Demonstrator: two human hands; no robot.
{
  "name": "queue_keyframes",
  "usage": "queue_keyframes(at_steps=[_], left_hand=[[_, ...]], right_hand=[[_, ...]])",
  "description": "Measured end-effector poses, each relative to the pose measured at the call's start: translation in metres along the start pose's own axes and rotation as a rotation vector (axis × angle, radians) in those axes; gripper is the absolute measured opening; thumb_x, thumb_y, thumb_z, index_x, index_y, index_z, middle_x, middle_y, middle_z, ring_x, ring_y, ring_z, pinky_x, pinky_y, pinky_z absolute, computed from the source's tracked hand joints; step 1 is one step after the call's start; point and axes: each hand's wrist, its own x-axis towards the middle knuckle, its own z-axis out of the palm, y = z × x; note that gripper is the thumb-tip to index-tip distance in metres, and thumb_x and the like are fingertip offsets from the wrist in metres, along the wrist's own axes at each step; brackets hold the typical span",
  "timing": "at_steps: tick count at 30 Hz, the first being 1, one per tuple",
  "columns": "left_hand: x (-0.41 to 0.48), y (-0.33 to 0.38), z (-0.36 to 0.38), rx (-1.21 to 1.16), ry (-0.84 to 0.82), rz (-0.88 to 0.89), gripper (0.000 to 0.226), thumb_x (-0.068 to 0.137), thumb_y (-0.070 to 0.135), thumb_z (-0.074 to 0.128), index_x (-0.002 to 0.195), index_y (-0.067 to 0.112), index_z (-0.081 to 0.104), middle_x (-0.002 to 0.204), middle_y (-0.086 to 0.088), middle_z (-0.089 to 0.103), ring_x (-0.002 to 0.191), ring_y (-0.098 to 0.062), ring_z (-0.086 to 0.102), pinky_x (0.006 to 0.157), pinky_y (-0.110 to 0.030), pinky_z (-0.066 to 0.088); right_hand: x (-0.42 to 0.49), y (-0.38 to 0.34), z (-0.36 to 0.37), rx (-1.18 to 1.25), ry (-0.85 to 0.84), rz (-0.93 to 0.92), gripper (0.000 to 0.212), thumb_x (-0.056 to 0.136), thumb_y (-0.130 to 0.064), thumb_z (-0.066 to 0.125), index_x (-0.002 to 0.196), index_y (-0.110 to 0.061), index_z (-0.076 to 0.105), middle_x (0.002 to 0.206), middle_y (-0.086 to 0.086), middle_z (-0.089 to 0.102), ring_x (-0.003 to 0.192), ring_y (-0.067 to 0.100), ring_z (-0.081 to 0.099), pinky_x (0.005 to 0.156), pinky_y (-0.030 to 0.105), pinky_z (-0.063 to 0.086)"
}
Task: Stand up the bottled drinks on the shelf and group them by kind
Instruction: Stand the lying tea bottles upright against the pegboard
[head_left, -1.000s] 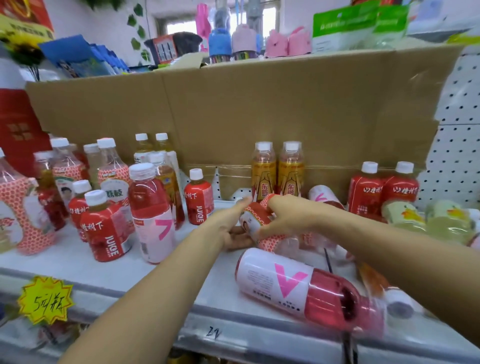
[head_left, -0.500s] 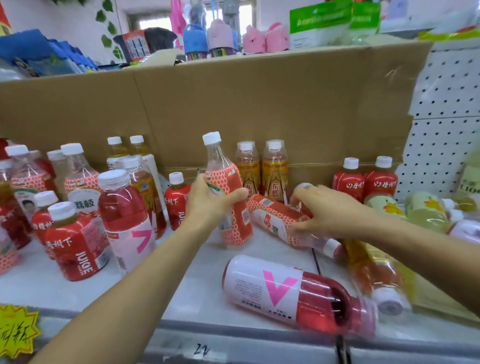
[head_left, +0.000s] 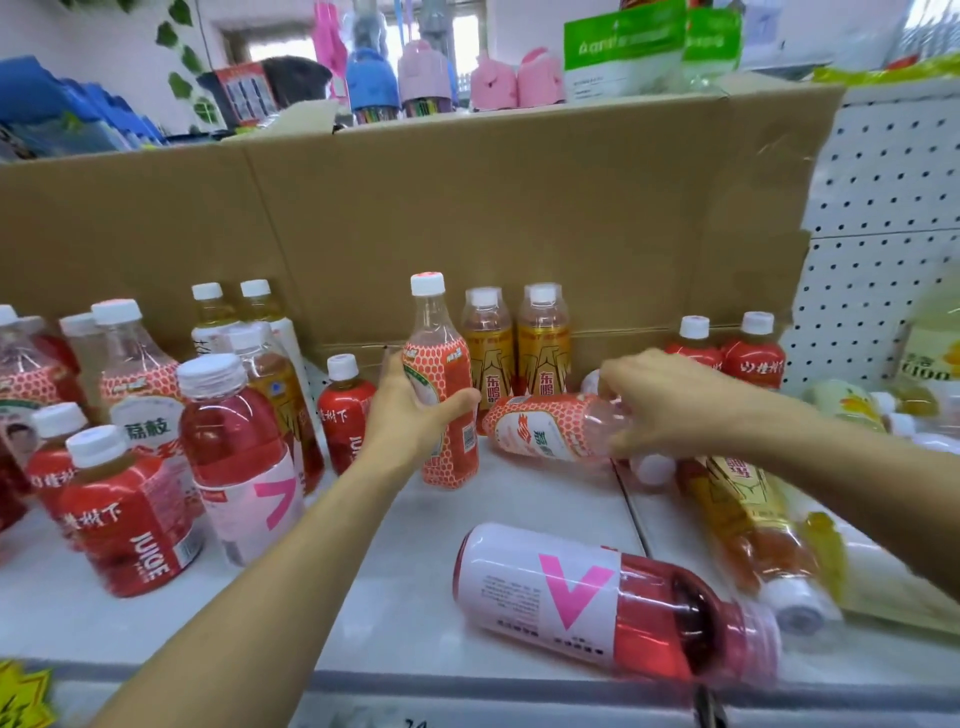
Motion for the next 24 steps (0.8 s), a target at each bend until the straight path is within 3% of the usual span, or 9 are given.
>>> queue_keyframes(at_steps=[3, 7, 11, 15, 20, 23, 24], left_hand=[[-0.004, 0.001, 0.000, -0.016, -0.007, 0.010, 0.077, 0.078, 0.035, 0.080, 0.140, 0.020, 0.036, 0.128, 0.002, 0.057, 0.121, -0.022, 0.056, 0.100, -0.045, 0.046], [-0.011, 0.002, -0.007, -0.041, -0.049, -0.002, 0.081, 0.085, 0.028, 0.075, 0.149, 0.022, 0.027, 0.144, 0.000, 0.050, 0.132, -0.023, 0.049, 0.106, -0.048, 0.042], [-0.017, 0.005, -0.016, -0.111, -0.107, -0.020, 0.082, 0.088, 0.029, 0.071, 0.154, 0.026, 0.022, 0.150, 0.001, 0.045, 0.136, -0.021, 0.045, 0.108, -0.049, 0.039], [-0.027, 0.007, -0.026, -0.118, -0.169, -0.010, 0.079, 0.090, 0.031, 0.069, 0.154, 0.028, 0.023, 0.151, 0.003, 0.044, 0.122, -0.008, 0.043, 0.109, -0.045, 0.038], [-0.056, -0.003, -0.033, -0.052, -0.216, 0.128, 0.077, 0.091, 0.039, 0.067, 0.153, 0.033, 0.023, 0.153, 0.013, 0.035, 0.121, 0.004, 0.033, 0.096, -0.021, 0.031], [-0.085, -0.007, -0.029, 0.183, -0.310, 0.375, 0.083, 0.086, 0.052, 0.066, 0.154, 0.037, 0.019, 0.147, 0.027, 0.024, 0.124, 0.017, 0.024, 0.098, -0.003, 0.023], [-0.093, -0.007, -0.027, 0.215, -0.379, 0.441, 0.087, 0.082, 0.058, 0.066, 0.153, 0.038, 0.020, 0.150, 0.029, 0.023, 0.128, 0.018, 0.024, 0.103, -0.003, 0.023]], right_hand=[[0.013, 0.008, -0.024, 0.148, 0.115, 0.016, 0.023, 0.083, -0.022, 0.072, 0.103, -0.016, 0.063, 0.099, -0.003, 0.056, 0.092, 0.018, 0.054, 0.078, 0.031, 0.047], [0.043, 0.006, -0.044, 0.397, 0.287, 0.047, 0.027, 0.082, -0.017, 0.074, 0.108, -0.016, 0.067, 0.091, -0.008, 0.054, 0.083, 0.010, 0.051, 0.068, 0.014, 0.038], [0.080, -0.008, -0.047, 0.595, 0.346, 0.064, 0.035, 0.082, -0.017, 0.074, 0.114, -0.015, 0.061, 0.113, 0.002, 0.062, 0.101, 0.017, 0.060, 0.078, 0.025, 0.046], [0.104, -0.024, -0.038, 0.691, 0.349, 0.098, 0.033, 0.086, -0.018, 0.070, 0.118, -0.017, 0.059, 0.110, 0.004, 0.063, 0.090, 0.016, 0.063, 0.070, 0.026, 0.051], [0.093, -0.027, -0.031, 0.647, 0.387, 0.107, 0.039, 0.092, -0.020, 0.063, 0.130, -0.019, 0.054, 0.117, 0.002, 0.058, 0.097, 0.017, 0.058, 0.077, 0.027, 0.046], [0.074, -0.025, -0.027, 0.685, 0.362, 0.132, 0.062, 0.093, -0.022, 0.065, 0.148, -0.019, 0.037, 0.127, 0.001, 0.056, 0.108, 0.017, 0.057, 0.090, 0.032, 0.049], [0.064, -0.024, -0.025, 0.701, 0.349, 0.147, 0.069, 0.092, -0.025, 0.066, 0.152, -0.019, 0.031, 0.127, -0.001, 0.054, 0.111, 0.017, 0.056, 0.096, 0.033, 0.048]])
